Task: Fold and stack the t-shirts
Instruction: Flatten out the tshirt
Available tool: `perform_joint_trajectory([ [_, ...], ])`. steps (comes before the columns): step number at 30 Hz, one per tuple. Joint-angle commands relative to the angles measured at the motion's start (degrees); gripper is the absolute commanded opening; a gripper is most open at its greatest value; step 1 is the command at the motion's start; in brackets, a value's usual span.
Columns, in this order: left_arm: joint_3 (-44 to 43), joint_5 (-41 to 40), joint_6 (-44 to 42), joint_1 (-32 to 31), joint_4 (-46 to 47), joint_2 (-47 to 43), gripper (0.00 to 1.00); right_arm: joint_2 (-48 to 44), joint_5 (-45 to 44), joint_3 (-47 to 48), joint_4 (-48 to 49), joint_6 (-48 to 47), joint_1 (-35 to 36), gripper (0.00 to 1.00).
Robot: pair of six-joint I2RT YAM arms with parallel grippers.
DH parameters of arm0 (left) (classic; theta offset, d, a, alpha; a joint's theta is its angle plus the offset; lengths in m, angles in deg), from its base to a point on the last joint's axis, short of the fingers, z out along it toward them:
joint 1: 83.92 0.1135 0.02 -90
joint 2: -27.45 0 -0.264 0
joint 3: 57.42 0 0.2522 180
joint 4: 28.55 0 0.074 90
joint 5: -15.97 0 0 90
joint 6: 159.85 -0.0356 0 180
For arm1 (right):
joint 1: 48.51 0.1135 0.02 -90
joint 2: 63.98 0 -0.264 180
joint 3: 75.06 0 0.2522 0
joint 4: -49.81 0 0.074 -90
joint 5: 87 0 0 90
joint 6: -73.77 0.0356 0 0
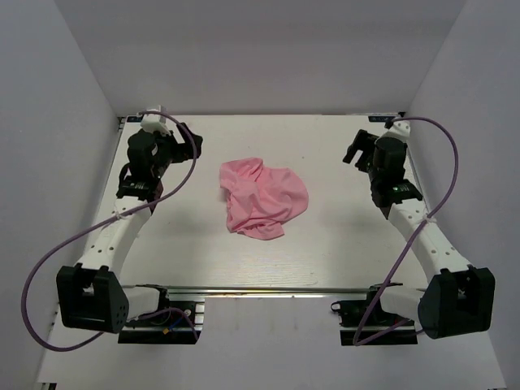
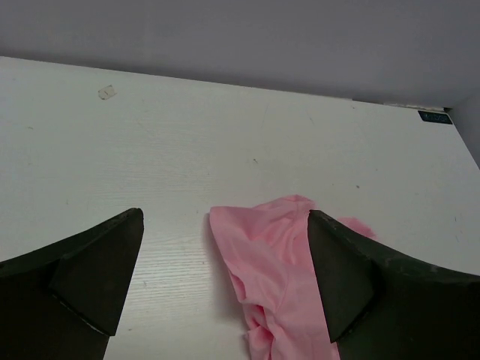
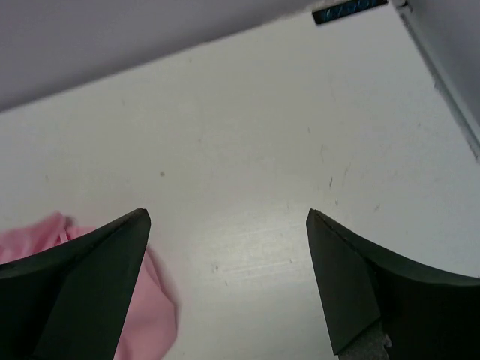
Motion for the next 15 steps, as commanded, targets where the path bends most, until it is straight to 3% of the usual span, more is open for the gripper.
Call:
perform_joint_trajectory([
  [1, 0.38, 5.04, -0.43, -0.57, -2.24, 1.96, 1.0, -0.92, 6.17, -2.29, -3.31, -2.01, 0.22, 0.9],
  [4, -5.4, 13.17, -1.65, -1.1, -6.11, 9.34, 1.0, -0.23, 9.35, -3.96, 0.04, -2.37, 0.05, 0.9],
  [5, -7.08, 15.14, -1.66, -1.1, -7.08, 15.55, 1.0, 0.82, 9.36, -4.14, 0.66, -2.29, 0.13, 0.9],
  [8, -13.84, 21.74, -1.66, -2.42, -9.8, 25.16, 1.0, 4.25, 17.85, -2.83, 1.71, -6.4, 0.22, 0.9],
  [11, -21.23, 21.05, -2.8, -4.0, -16.55, 35.1, 1.0, 10.84, 27.27, 1.91, -1.43, -8.09, 0.75, 0.9],
  [15, -22.13, 15.43, -3.42, -5.32, -18.69, 37.85, 1.0, 21.72, 36.93, 11.12, -5.22, -8.7, 2.15, 0.9],
])
